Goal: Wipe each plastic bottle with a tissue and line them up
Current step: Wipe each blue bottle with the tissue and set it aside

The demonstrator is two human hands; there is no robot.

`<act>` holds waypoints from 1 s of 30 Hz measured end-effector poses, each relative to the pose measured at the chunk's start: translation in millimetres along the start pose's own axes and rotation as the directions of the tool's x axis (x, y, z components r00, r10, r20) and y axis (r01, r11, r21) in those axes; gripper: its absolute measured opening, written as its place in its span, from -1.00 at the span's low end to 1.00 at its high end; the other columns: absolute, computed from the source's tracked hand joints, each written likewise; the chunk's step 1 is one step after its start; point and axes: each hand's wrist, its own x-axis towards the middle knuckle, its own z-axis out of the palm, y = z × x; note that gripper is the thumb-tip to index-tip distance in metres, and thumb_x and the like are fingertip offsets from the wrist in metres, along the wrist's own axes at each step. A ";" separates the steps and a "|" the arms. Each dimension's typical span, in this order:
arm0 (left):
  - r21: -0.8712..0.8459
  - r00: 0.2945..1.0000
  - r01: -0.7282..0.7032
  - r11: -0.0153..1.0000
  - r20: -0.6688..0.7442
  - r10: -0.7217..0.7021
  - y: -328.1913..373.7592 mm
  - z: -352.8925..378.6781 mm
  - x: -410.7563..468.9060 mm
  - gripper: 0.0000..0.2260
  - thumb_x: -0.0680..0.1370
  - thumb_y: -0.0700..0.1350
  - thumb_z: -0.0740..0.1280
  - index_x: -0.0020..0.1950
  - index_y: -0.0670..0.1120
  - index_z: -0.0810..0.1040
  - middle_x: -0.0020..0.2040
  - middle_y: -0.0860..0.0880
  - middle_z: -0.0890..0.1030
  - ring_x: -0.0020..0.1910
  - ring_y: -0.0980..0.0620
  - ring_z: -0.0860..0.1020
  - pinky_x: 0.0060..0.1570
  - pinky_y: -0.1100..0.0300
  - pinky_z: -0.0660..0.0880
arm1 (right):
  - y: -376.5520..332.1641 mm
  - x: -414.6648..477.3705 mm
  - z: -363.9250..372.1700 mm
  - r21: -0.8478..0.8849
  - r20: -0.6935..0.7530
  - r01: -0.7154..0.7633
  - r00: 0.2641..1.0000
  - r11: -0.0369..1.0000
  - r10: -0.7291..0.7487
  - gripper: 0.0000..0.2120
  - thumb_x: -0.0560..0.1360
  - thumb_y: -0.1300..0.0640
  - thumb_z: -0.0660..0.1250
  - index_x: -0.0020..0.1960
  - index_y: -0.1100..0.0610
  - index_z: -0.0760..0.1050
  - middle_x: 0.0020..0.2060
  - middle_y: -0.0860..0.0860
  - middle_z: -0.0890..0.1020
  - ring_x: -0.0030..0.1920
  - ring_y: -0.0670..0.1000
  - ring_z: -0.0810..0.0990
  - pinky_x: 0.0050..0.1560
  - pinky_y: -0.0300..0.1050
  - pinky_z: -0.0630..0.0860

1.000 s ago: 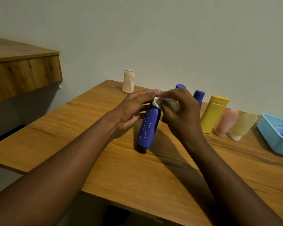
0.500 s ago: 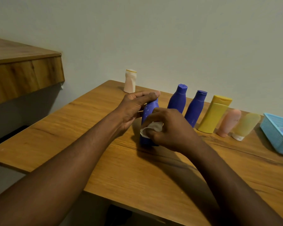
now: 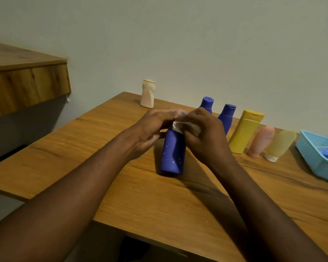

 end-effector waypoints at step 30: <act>0.008 0.988 -0.048 0.999 -0.148 0.048 -2.8 -6.6 7.7 -0.71 0.58 0.04 0.47 0.20 -0.12 0.71 0.12 -0.08 0.74 0.17 -0.12 0.67 0.27 -0.13 0.59 | 12.6 1.0 -4.4 0.115 0.457 0.002 0.888 0.993 -0.055 -0.85 0.47 0.17 0.46 0.03 -0.01 0.64 -0.05 -0.16 0.65 -0.04 -0.13 0.62 -0.02 -0.15 0.62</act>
